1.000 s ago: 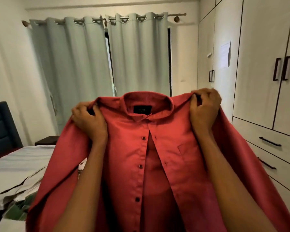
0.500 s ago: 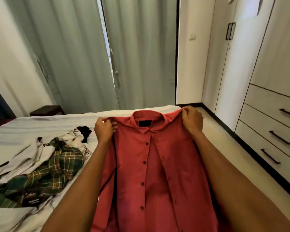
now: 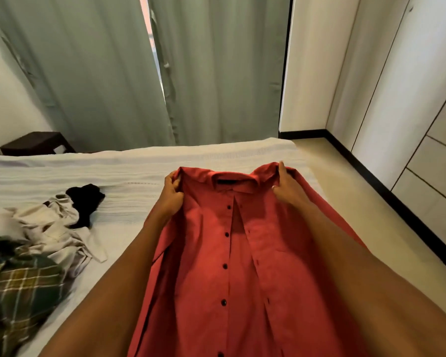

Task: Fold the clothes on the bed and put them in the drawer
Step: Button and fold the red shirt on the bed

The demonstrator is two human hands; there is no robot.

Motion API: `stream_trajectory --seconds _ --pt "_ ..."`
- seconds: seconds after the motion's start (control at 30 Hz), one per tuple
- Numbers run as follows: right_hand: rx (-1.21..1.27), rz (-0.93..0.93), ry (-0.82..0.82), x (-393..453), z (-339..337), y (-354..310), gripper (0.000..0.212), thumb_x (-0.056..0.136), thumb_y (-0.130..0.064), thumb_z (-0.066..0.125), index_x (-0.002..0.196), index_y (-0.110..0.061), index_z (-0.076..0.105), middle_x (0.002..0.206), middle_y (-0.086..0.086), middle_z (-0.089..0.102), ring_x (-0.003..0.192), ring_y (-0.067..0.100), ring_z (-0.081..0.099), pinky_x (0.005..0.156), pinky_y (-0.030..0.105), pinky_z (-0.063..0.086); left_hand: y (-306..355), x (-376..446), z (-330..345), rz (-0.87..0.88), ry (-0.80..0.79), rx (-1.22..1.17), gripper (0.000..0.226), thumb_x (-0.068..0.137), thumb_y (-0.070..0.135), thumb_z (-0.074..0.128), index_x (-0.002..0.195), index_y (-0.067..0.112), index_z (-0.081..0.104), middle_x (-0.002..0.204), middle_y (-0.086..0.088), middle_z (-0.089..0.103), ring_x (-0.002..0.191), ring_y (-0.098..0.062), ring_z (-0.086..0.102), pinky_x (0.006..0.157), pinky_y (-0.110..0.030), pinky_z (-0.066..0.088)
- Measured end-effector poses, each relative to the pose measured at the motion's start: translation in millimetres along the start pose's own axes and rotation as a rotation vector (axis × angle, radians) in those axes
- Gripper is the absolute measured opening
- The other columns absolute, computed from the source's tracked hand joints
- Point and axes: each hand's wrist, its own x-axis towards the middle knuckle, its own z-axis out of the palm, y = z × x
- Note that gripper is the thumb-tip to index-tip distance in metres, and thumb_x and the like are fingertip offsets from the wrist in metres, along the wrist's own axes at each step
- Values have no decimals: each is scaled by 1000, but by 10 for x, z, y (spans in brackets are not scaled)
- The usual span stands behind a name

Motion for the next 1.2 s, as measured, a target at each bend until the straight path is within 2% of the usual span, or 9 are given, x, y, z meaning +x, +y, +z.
stream_trajectory --seconds 0.13,0.23,0.33,0.43,0.53,0.63,0.73,1.0,1.2 --pt "-7 29 -53 334 413 318 84 94 -11 49 161 -17 -2 153 23 38 128 38 51 101 42 42 -506 330 120 -43 -42 24 76 90 -20 40 154 12 15 155 1 37 117 2 53 81 -8 47" --pt "-26 44 -78 538 649 487 85 96 -20 52 161 -15 -2 155 25 34 136 39 42 110 44 37 -800 539 205 -95 -70 25 87 89 -19 41 157 18 2 160 8 28 86 21 58 69 -21 49" --pt "-98 69 -137 718 823 581 91 95 -32 57 160 -8 -4 158 28 26 146 40 28 118 47 28 -971 715 258 -119 -140 137 94 93 -9 51 158 24 -9 163 4 16 122 9 48 89 -17 50" --pt "-189 87 -109 757 944 561 87 94 -41 57 159 -10 9 158 21 30 147 38 25 117 49 28 -1049 717 368 -6 -133 488 76 95 20 60 158 24 17 155 3 33 137 -14 37 114 -34 34" --pt "-261 -90 169 659 1088 420 54 91 -45 56 139 -19 52 138 10 55 133 33 42 107 48 35 -1086 648 573 304 -23 735 45 89 42 47 116 15 71 118 -8 69 109 -28 64 91 -38 49" --pt "-264 -209 142 459 1315 201 33 87 -58 56 103 -30 66 115 -3 63 117 23 49 94 42 36 -1060 500 855 368 -94 806 31 90 39 51 97 21 75 96 -2 72 90 -26 65 73 -37 47" --pt "-395 -153 -19 299 1559 71 50 83 -68 55 108 -26 63 118 1 63 116 26 50 94 42 38 -1038 391 1051 283 -151 708 23 90 35 57 98 21 74 94 0 73 89 -21 66 74 -38 51" --pt "-465 -96 -24 227 1572 -61 44 93 -31 55 126 -2 54 124 19 59 116 36 55 90 41 47 -1018 304 1225 146 -86 734 12 90 32 67 94 21 72 94 -4 72 92 -27 64 72 -38 49" --pt "-464 -121 -44 272 1415 -109 25 99 -19 50 115 -5 62 119 17 64 111 38 62 82 40 50 -955 287 1345 15 -96 809 8 89 27 64 87 20 65 92 -3 69 88 -26 63 69 -37 47"
